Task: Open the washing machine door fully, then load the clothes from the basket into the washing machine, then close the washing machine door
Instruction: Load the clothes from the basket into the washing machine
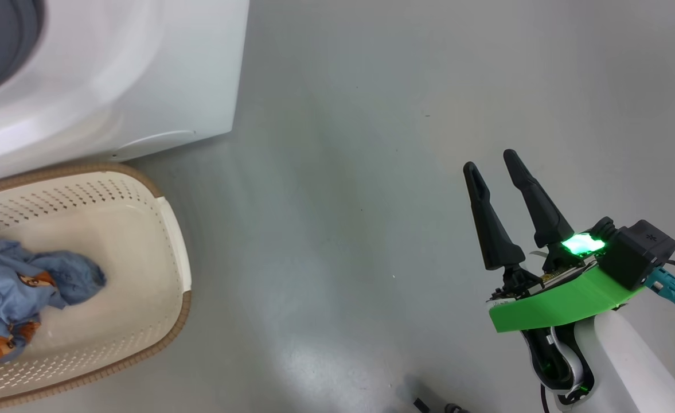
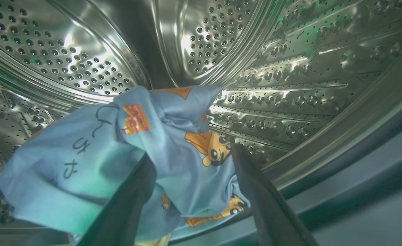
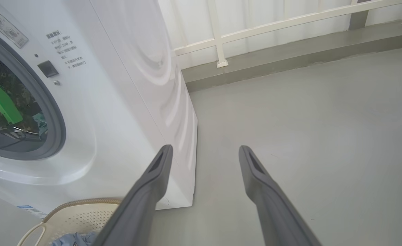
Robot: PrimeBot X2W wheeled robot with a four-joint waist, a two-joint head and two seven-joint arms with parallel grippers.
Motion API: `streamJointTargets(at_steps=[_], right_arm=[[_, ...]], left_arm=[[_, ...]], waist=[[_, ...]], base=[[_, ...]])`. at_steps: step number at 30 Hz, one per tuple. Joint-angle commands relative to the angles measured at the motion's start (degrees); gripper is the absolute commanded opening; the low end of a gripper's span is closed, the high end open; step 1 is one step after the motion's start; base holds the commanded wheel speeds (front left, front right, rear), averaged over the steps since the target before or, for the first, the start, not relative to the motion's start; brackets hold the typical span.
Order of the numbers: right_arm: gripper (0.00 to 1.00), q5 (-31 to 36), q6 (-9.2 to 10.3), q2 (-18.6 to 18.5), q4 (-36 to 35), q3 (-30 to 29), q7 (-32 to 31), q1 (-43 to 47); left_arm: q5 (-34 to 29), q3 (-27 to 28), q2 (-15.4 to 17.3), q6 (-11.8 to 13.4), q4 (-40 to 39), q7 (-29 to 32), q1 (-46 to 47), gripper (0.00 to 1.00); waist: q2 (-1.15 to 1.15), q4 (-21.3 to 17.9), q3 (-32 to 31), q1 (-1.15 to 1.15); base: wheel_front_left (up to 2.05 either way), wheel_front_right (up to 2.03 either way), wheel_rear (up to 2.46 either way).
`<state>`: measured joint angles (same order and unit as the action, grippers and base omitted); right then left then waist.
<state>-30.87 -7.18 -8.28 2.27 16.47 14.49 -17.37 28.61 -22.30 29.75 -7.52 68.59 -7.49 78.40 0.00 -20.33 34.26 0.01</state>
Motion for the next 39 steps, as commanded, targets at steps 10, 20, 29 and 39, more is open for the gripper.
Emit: streamJointTargets(at_steps=[10,20,29,39], right_arm=[[1.00,0.11,-0.31,-1.41,-0.74,0.47,0.51,0.53],[1.00,0.08,-0.31,-2.37,-0.39,-0.04,0.51,1.12],[1.00,-0.15,-0.31,-3.84,0.05,-0.87,0.51,1.70],[1.00,-0.51,-0.31,-5.64,0.68,-1.52,0.51,2.32]], left_arm=[[3.95,-1.21,1.86,0.04,-0.38,-5.40,-3.40,1.00],[5.57,1.86,1.18,0.04,-5.06,-7.48,-9.72,1.00],[3.26,9.05,-0.65,1.07,-14.80,-7.50,-18.32,1.00],[-0.24,16.32,-3.27,0.92,-21.49,-7.50,-26.52,1.00]], waist=[[0.00,0.93,-2.60,-0.01],[0.00,2.09,-5.98,-0.01],[0.00,3.51,-9.32,-0.01],[0.00,5.05,-12.84,-0.01]], base=[[0.00,0.00,0.00],[0.00,0.00,0.00],[0.00,0.00,0.00],[0.00,0.00,0.00]])
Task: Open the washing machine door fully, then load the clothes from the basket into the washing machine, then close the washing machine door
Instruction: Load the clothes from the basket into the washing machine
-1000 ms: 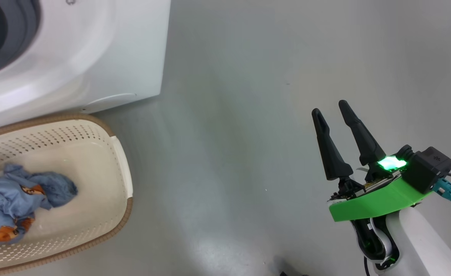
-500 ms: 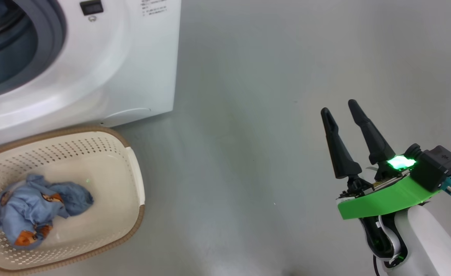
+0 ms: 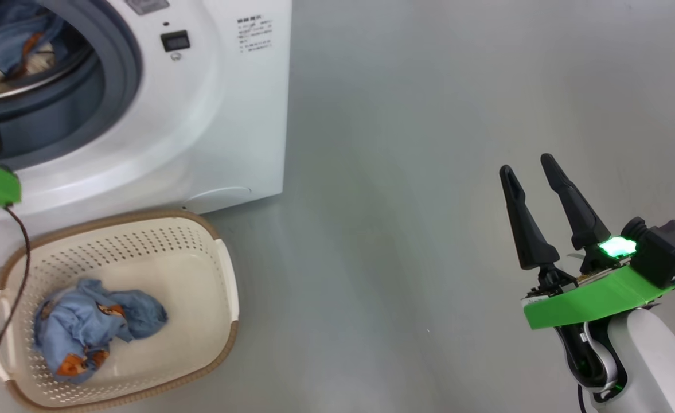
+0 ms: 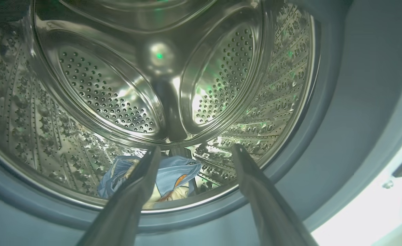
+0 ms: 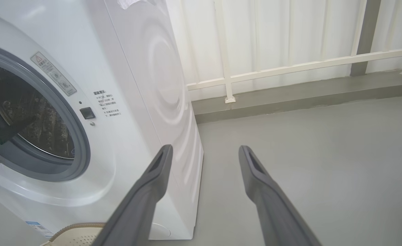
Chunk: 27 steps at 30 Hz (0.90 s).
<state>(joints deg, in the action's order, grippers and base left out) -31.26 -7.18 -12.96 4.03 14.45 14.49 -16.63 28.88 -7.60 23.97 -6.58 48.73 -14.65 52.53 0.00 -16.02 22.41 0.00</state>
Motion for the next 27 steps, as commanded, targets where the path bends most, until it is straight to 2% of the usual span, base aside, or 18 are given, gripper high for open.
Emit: streamJointTargets(at_steps=[1,15,27], right_arm=[[1.00,-0.17,-0.31,-1.19,-1.01,0.40,0.51,1.68],[1.00,-1.06,-0.31,-3.82,0.06,-1.11,0.51,4.62],[1.00,-1.62,-0.31,-5.61,0.12,-3.09,0.51,8.24]], left_arm=[[-0.91,2.35,2.22,-0.06,-2.20,-0.34,-1.54,1.00],[-5.44,10.74,-3.28,-0.68,-7.90,-0.34,-13.77,1.00],[-10.10,12.20,-6.69,-0.89,-13.77,-0.35,-22.95,1.00]], waist=[[0.00,0.92,-1.35,0.00],[0.00,4.05,-7.66,0.00],[0.00,6.75,-11.75,0.00]], base=[[0.00,0.00,0.00],[0.00,0.00,0.00],[0.00,0.00,0.00]])
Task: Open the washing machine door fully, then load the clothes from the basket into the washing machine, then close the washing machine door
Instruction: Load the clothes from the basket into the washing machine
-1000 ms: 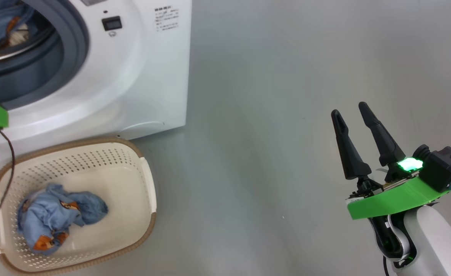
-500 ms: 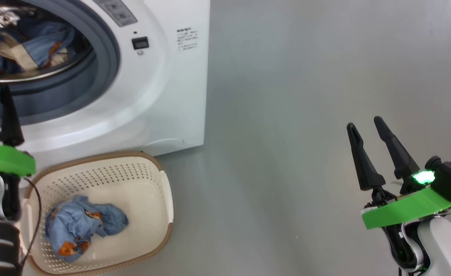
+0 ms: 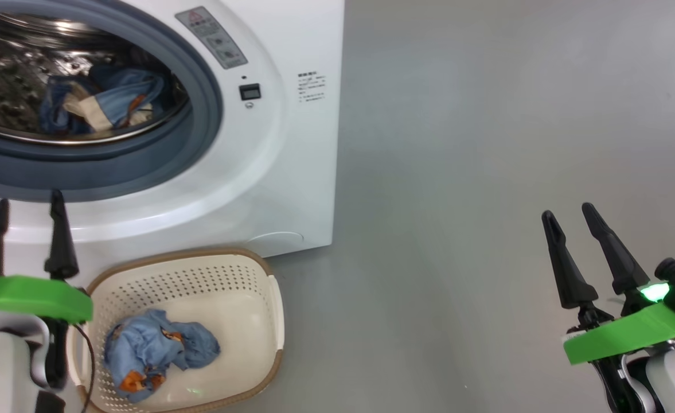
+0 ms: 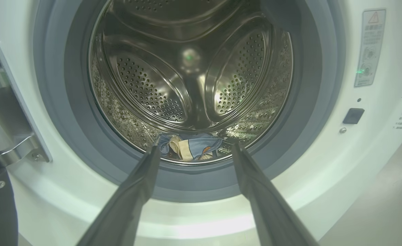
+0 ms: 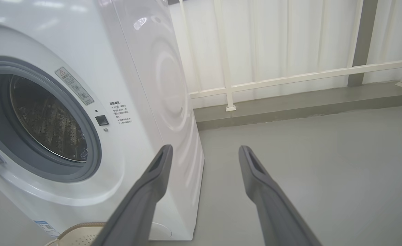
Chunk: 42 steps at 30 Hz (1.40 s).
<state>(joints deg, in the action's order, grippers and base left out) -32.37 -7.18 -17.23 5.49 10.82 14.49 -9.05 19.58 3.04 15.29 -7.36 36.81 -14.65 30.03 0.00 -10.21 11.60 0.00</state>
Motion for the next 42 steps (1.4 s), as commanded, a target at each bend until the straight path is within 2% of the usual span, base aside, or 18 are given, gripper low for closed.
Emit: streamJointTargets(at_steps=[1,16,42], right_arm=[[1.00,-0.50,-0.31,-1.45,-1.41,0.33,0.51,1.02],[1.00,-0.61,-0.31,-2.32,-1.89,-1.71,0.51,5.71],[1.00,-0.59,-0.31,-2.53,-2.30,-2.83,0.51,9.22]], left_arm=[[-0.99,1.44,1.78,-0.11,-2.28,-0.35,-1.07,1.00],[-2.77,0.99,-0.62,-0.13,-8.42,-0.35,-9.31,1.00],[-2.92,3.43,-3.48,-0.13,-20.79,-0.35,-22.97,1.00]], waist=[[0.00,1.19,-1.19,0.00],[0.00,4.36,-4.54,0.00],[0.00,5.55,-7.09,0.00]], base=[[0.00,0.00,0.00],[0.00,0.00,0.00],[0.00,0.00,0.00]])
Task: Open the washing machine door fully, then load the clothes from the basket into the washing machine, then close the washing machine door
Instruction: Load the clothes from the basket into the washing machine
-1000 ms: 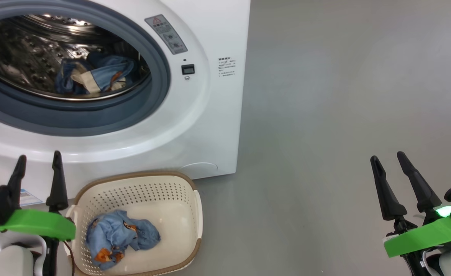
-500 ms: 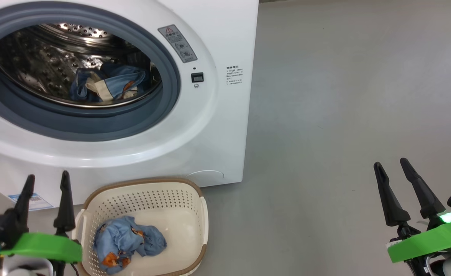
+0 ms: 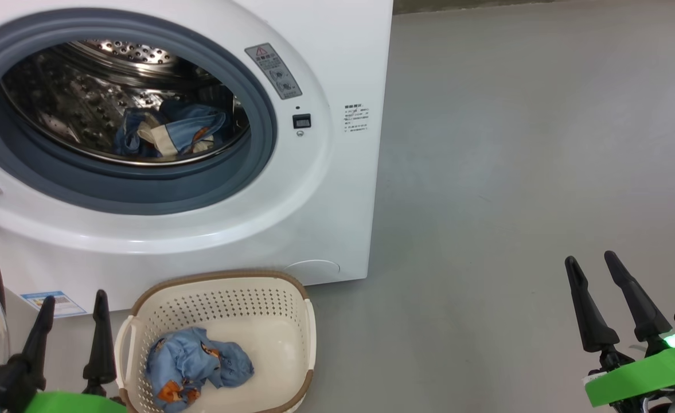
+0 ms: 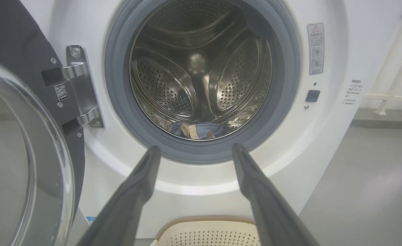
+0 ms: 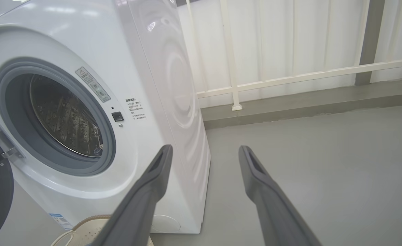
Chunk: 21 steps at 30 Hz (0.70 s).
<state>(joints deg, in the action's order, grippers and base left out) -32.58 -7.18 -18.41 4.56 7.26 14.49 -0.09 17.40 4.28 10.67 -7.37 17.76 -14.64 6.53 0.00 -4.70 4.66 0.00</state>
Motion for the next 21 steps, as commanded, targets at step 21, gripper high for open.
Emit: streamJointTargets(at_steps=[21], right_arm=[[1.00,-0.59,-0.31,-1.42,-1.66,0.74,0.51,1.06]], left_arm=[[-0.20,2.71,0.56,1.30,-8.40,0.00,-4.37,1.00]], waist=[[0.00,-0.04,-0.69,0.00]], base=[[0.00,0.00,0.00]])
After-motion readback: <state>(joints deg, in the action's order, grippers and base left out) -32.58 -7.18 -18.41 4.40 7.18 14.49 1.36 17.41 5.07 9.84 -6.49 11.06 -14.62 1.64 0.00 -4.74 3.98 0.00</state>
